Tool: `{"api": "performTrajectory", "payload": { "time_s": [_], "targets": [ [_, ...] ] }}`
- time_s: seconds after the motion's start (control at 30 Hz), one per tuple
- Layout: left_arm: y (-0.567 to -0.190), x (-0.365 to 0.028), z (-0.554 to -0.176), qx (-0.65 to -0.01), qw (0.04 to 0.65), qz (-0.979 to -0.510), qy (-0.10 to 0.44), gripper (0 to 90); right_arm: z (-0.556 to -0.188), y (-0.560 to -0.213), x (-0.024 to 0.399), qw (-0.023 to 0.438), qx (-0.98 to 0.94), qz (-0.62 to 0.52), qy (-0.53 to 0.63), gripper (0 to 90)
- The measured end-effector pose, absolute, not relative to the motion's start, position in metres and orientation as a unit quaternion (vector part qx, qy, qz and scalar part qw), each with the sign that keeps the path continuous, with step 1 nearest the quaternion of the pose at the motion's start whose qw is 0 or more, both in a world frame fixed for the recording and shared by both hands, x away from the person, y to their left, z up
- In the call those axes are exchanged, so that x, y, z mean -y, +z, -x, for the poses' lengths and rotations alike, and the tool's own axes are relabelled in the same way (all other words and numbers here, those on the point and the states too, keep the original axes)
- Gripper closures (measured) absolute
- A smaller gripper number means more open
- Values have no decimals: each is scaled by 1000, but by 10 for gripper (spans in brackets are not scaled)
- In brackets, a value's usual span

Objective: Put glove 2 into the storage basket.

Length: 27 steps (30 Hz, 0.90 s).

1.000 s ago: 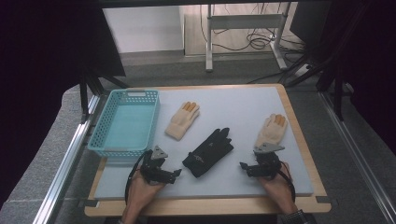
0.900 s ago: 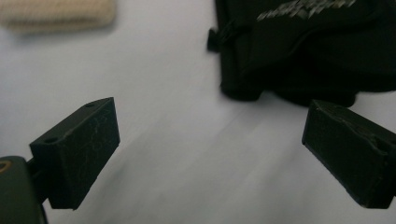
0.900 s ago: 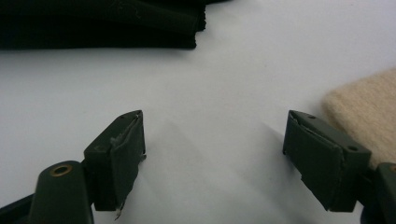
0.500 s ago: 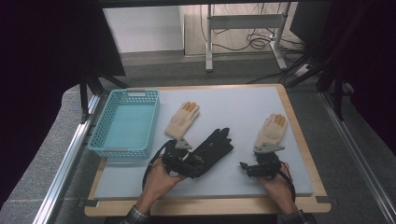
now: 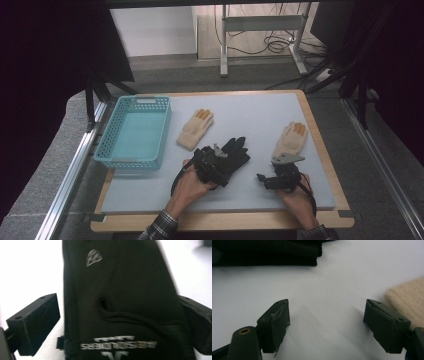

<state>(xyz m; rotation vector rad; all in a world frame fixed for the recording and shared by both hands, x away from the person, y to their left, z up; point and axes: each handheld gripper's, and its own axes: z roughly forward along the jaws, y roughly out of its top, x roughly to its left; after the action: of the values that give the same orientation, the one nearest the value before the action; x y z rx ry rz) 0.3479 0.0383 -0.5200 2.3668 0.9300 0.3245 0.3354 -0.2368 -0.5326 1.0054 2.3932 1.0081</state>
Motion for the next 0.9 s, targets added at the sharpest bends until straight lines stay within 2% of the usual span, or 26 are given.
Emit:
{"api": "performTrajectory", "payload": {
  "time_s": [0.17, 0.4, 0.47, 0.6, 0.8, 0.9],
  "targets": [
    [-531, -43, -357, -360, 281, -886, 80, 0, -335, -533, 237, 177, -846, -356, 356, 203],
    [-531, -37, -352, -352, 275, -891, 85, 0, -335, -533, 237, 178, -845, -356, 357, 204],
    [-529, -39, -353, -359, 275, -888, 85, 24, -335, -533, 237, 178, -845, -355, 357, 204],
    [-524, -43, -356, -367, 270, -886, 86, 138, -335, -533, 237, 178, -846, -355, 357, 204],
    [-519, -55, -361, -388, 272, -876, 84, 443, -335, -533, 237, 178, -845, -356, 357, 203],
    [-518, -57, -362, -389, 275, -876, 82, 525, -335, -533, 237, 178, -845, -356, 357, 203]
  ]
}}
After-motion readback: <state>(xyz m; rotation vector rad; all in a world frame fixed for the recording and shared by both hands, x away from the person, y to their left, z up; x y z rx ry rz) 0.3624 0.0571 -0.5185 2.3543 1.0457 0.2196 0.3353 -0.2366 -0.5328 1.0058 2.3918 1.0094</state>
